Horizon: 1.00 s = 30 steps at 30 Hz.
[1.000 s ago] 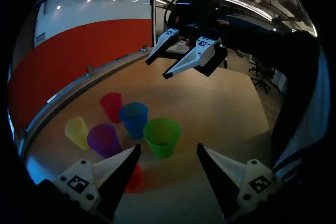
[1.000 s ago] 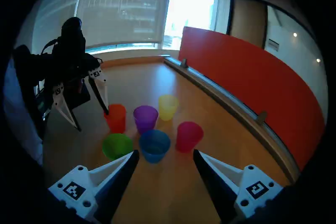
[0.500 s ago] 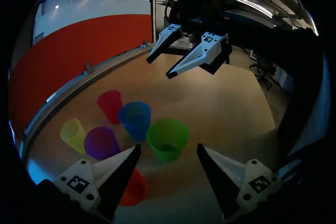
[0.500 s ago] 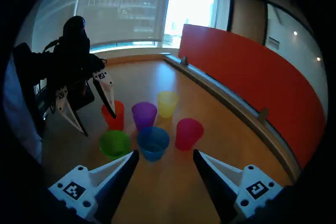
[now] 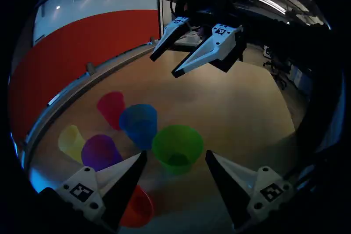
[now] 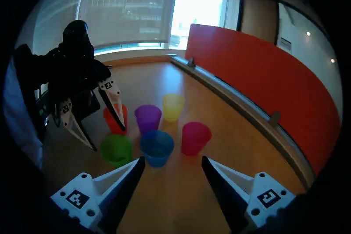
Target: Pour water
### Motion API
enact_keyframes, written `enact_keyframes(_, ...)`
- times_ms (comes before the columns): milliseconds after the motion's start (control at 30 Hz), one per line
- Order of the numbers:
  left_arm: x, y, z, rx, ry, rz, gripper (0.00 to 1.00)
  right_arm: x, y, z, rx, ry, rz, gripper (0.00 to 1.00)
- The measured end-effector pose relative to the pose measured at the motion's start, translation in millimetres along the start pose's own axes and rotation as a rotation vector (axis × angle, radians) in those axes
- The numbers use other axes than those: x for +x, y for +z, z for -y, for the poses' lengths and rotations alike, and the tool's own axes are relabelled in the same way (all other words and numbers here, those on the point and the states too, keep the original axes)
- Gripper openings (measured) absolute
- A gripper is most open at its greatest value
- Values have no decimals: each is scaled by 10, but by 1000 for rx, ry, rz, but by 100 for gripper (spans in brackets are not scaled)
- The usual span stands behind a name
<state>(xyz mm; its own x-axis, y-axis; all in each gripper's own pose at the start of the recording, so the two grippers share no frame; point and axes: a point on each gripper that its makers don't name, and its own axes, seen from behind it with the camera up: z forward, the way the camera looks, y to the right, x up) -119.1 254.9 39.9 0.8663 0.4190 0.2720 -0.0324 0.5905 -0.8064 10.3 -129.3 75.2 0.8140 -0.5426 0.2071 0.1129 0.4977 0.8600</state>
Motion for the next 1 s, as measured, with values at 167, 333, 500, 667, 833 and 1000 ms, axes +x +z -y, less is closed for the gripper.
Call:
enact_keyframes(167,18,71,-3,3,-1,3,100,-11,14,4,3,0,1,100)
enact_keyframes(333,1,131,-13,4,2,15,100,-14,20,3,4,0,1,100)
enact_keyframes(500,12,187,-43,-1,4,15,100,-24,23,-2,5,-1,2,100)
enact_keyframes(667,22,230,-33,8,8,12,100,-34,20,-12,3,-1,2,100)
enact_keyframes(833,6,259,-32,12,14,13,98,-39,10,-12,3,-2,3,100)
enact_keyframes(1000,-4,271,-27,18,18,14,90,-39,5,-18,1,-1,2,100)
